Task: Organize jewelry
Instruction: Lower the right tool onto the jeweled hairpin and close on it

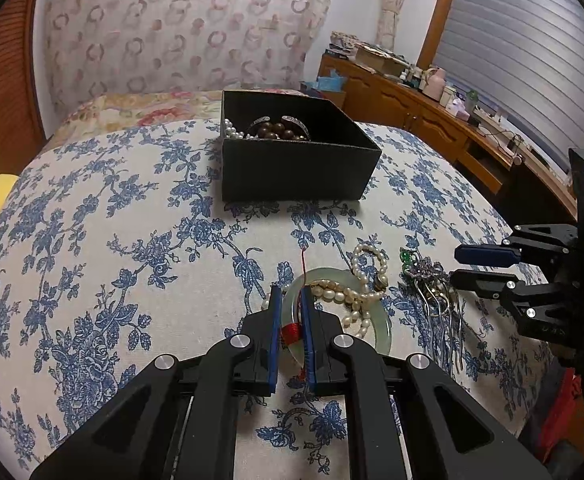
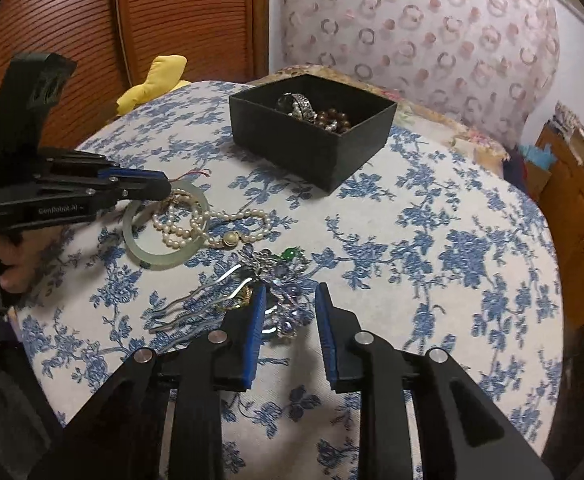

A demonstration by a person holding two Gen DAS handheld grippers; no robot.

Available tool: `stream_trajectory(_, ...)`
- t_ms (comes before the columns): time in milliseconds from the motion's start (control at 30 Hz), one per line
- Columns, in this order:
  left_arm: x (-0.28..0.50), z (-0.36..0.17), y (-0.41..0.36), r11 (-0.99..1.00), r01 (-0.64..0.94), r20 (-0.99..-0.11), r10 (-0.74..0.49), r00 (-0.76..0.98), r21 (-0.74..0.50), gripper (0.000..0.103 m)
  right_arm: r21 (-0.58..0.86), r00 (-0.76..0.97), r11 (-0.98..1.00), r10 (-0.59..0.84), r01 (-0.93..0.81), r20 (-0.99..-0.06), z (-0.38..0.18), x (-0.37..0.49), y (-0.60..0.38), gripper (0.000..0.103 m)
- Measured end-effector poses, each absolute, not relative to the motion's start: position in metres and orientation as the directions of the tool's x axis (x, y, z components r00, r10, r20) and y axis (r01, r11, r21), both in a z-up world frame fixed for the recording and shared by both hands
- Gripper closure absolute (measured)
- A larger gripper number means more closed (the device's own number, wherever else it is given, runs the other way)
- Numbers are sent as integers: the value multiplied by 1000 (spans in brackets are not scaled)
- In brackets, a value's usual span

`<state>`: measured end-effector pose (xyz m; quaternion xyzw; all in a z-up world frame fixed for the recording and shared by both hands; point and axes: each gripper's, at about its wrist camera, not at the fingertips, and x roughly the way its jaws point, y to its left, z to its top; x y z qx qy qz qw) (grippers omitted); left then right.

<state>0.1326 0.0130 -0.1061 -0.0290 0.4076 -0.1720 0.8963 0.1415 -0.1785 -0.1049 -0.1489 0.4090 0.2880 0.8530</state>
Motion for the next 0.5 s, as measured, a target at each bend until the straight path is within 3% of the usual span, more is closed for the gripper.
stream_trajectory(500, 134, -107, 14, 936, 285, -722, -344, 600, -209, 95, 109, 421, 787, 435, -607, -796, -116, 161, -178, 78)
